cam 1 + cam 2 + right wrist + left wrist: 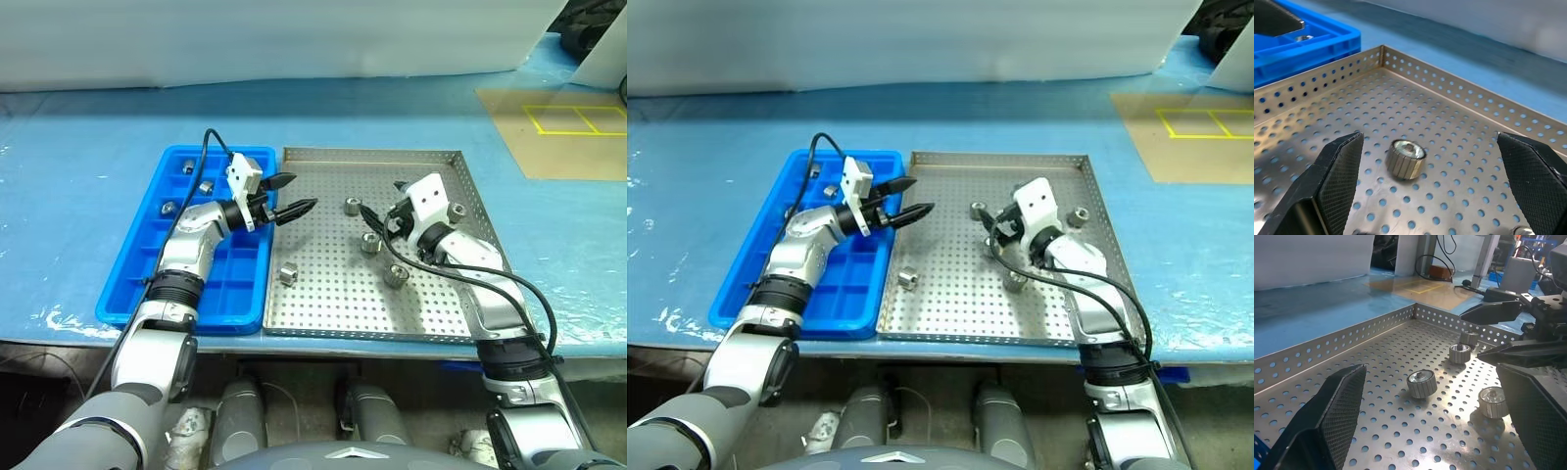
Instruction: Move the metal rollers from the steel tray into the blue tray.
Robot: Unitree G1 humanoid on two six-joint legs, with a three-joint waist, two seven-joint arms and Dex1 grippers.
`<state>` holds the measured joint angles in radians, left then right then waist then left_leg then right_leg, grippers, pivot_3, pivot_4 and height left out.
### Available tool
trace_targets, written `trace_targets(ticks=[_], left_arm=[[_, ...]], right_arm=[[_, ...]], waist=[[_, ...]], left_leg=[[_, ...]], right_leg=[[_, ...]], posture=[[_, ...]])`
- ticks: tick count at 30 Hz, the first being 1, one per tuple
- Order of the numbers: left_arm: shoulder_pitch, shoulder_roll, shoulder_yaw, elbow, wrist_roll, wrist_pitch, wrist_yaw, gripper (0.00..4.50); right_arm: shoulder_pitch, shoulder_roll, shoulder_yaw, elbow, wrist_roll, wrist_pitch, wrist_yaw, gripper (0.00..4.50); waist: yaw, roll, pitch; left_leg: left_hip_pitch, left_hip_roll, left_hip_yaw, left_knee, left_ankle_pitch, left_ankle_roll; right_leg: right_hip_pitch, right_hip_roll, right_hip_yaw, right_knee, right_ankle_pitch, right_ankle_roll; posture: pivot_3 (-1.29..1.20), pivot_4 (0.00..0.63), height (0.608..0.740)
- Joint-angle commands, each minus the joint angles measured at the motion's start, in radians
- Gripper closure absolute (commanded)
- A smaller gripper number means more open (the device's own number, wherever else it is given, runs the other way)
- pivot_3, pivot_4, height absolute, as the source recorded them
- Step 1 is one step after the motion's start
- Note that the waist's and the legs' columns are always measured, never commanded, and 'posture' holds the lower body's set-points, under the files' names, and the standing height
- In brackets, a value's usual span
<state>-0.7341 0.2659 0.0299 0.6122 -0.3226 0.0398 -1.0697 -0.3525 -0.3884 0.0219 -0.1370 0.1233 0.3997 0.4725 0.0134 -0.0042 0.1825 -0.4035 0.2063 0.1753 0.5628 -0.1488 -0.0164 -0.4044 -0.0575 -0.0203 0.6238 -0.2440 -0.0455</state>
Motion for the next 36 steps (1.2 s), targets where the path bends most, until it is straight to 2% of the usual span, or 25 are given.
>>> trace_targets(ticks=[1,14,19,23,29,33,36], left_arm=[[0.005,0.042,0.0,-0.012,0.02,-0.036,-0.023,0.0],[0.018,0.062,0.004,-0.058,0.003,-0.004,-0.044,0.0],[-0.058,0.021,0.005,-0.052,-0.028,0.019,-0.056,0.0],[-0.203,-0.062,-0.026,0.079,0.012,-0.068,-0.071,0.0],[-0.377,-0.138,-0.077,0.358,0.091,-0.192,-0.178,0.0],[-0.437,-0.165,-0.12,0.503,0.168,-0.268,-0.247,0.0],[-0.463,-0.2,-0.153,0.584,0.24,-0.329,-0.221,0.0]], right_arm=[[-0.004,-0.017,-0.02,-0.051,0.021,0.001,0.016,0.03],[-0.019,-0.011,-0.005,-0.044,0.03,0.008,0.035,0.03],[-0.013,-0.06,-0.045,-0.077,0.059,0.04,0.079,0.03],[-0.012,-0.166,-0.123,-0.108,0.108,0.086,0.139,0.03],[0.067,-0.299,-0.224,-0.212,0.167,0.158,0.198,0.03],[0.164,-0.356,-0.3,-0.303,0.217,0.221,0.223,0.03],[0.242,-0.362,-0.343,-0.364,0.213,0.245,0.189,0.03]], waist=[[-0.001,0.0,0.0],[0.003,0.0,0.0],[0.006,0.0,0.0],[0.029,0.0,0.0],[0.017,0.0,0.0],[-0.001,0.0,0.0],[-0.005,0.001,0.0]], left_leg=[[0.0,0.0,0.0,0.0,0.0,0.0],[0.0,0.0,0.0,0.0,0.0,0.0],[0.0,0.0,0.0,0.0,0.0,0.0],[-0.001,0.0,0.0,0.002,0.0,0.001],[0.001,-0.001,0.0,0.003,-0.003,0.004],[0.001,-0.002,0.0,0.001,-0.001,0.007],[0.001,-0.002,0.0,0.001,-0.001,0.007]], right_leg=[[0.0,0.0,0.0,0.0,0.0,0.0],[0.0,0.0,0.0,0.0,0.0,0.0],[0.0,-0.001,0.0,0.0,0.0,0.0],[0.001,-0.002,0.0,0.0,0.0,0.0],[0.004,-0.001,0.001,-0.002,0.001,0.001],[0.003,0.0,0.001,-0.002,0.001,0.002],[0.004,0.0,0.001,-0.004,0.001,0.002]], posture=[[-0.28,0.15,0.74],[-0.26,0.15,0.74],[-0.27,0.15,0.74],[-0.3,0.15,0.74],[-0.4,0.15,0.74],[-0.45,0.15,0.74],[-0.5,0.15,0.74]])
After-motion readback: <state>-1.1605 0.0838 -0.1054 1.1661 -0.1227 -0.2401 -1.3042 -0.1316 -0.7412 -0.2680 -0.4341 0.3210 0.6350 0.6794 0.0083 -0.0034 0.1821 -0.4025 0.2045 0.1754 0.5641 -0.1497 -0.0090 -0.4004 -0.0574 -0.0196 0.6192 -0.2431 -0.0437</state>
